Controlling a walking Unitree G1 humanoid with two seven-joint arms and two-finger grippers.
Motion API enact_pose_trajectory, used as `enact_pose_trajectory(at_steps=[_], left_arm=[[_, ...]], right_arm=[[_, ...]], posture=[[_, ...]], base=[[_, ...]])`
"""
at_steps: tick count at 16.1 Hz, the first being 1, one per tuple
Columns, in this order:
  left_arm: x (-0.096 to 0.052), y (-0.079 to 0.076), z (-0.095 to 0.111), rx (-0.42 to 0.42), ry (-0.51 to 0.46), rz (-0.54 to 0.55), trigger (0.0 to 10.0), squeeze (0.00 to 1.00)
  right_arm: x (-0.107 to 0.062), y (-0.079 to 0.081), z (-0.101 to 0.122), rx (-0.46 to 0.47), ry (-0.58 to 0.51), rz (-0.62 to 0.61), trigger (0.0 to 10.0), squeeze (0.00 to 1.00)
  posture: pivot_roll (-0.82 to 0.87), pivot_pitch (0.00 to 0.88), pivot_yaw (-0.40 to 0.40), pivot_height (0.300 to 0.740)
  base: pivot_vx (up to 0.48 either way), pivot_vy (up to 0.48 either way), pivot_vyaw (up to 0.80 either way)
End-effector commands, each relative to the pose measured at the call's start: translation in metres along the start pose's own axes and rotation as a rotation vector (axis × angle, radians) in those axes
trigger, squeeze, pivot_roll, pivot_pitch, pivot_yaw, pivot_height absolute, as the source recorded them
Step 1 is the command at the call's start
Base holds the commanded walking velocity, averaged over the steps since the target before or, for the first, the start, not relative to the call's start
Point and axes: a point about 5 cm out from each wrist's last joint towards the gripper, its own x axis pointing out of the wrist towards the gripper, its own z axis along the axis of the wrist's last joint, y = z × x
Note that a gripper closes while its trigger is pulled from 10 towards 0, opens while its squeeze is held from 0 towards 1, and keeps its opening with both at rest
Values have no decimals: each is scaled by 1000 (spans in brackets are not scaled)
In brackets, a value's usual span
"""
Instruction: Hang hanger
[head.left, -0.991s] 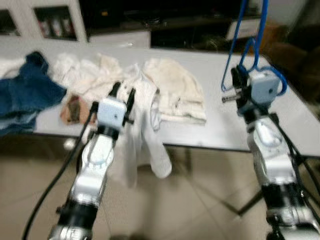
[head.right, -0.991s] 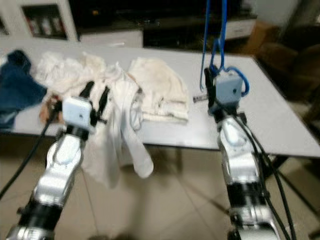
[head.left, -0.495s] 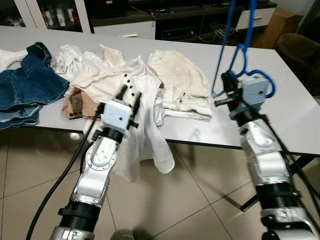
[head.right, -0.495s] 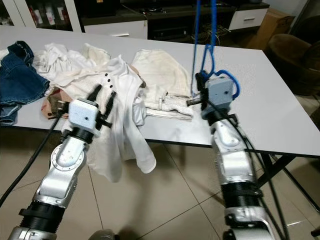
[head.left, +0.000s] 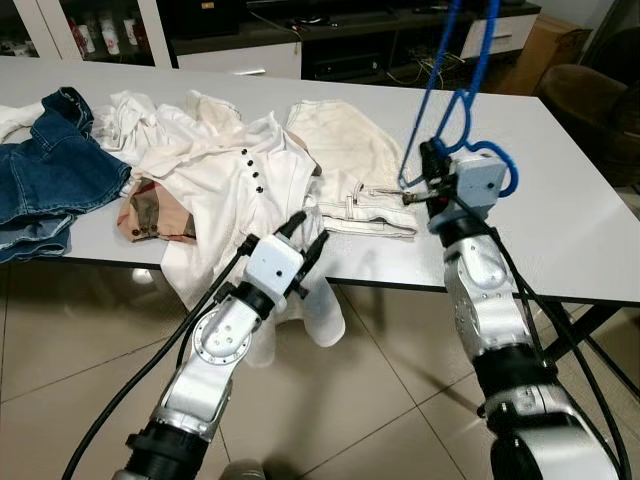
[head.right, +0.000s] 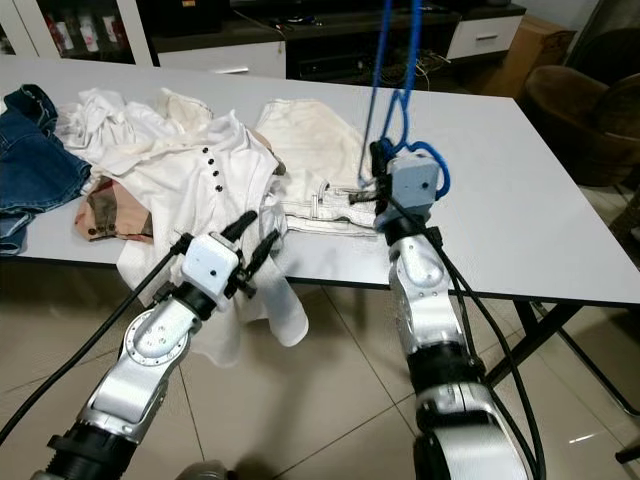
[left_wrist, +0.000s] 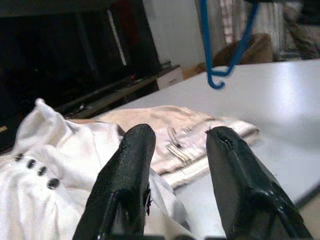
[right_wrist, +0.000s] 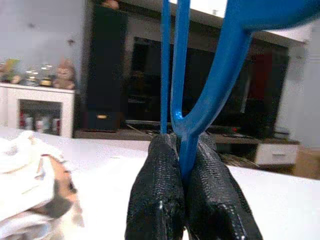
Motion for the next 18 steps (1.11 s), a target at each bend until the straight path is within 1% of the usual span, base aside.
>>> enact_pose_trajectory(at_steps=[1, 3, 4, 6, 7, 8, 9, 11, 13, 15, 18], left_arm=[[0, -4, 3, -4, -6, -38, 10000, 0], [-1, -9, 1, -6, 3, -66, 10000, 0], [-3, -9, 0, -15, 8, -50, 10000, 0], [-4, -2, -4, -70, 25, 29, 10000, 0], [-3, 4, -6, -95, 30, 87, 10000, 0], [-3, 6, -7, -101, 31, 105, 10000, 0], [-4, 12, -8, -118, 32, 154, 10000, 0], [-3, 19, -8, -125, 23, 209, 10000, 0], [0, 21, -7, -134, 18, 222, 10000, 0], [5, 19, -3, -135, -3, 209, 10000, 0], [7, 16, -2, -122, -5, 201, 10000, 0]], right_arm=[[4, -2, 0, 0, -2, -35, 10000, 0], [5, 1, -11, 3, 41, -33, 10000, 0], [5, 3, -10, 0, 30, -23, 10000, 0], [3, 3, -10, -11, 25, 11, 10000, 0], [-4, 3, -12, -25, 26, 63, 10000, 0], [-6, 3, -13, -29, 25, 78, 10000, 0], [-14, 1, -14, -36, 18, 92, 10000, 0], [-28, -7, -13, -54, 0, 62, 10000, 0], [-32, -9, -9, -50, -22, 37, 10000, 0], [-33, -7, -1, -43, -51, 32, 10000, 0], [-36, -7, 0, -44, -48, 40, 10000, 0]], posture=[[167, 8, -44, 740], [167, 8, -44, 740], [177, 14, -50, 740], [174, 17, -50, 740], [175, 17, -52, 740], [175, 17, -52, 740], [167, 17, -50, 740], [149, 12, -40, 740], [133, 7, -32, 740], [122, 3, -25, 740], [119, 0, -22, 740]], base=[[0, 0, 0], [0, 0, 0], [0, 0, 0], [0, 0, 0], [0, 0, 0], [0, 0, 0], [0, 0, 0], [0, 0, 0], [0, 0, 0], [0, 0, 0], [0, 0, 0]])
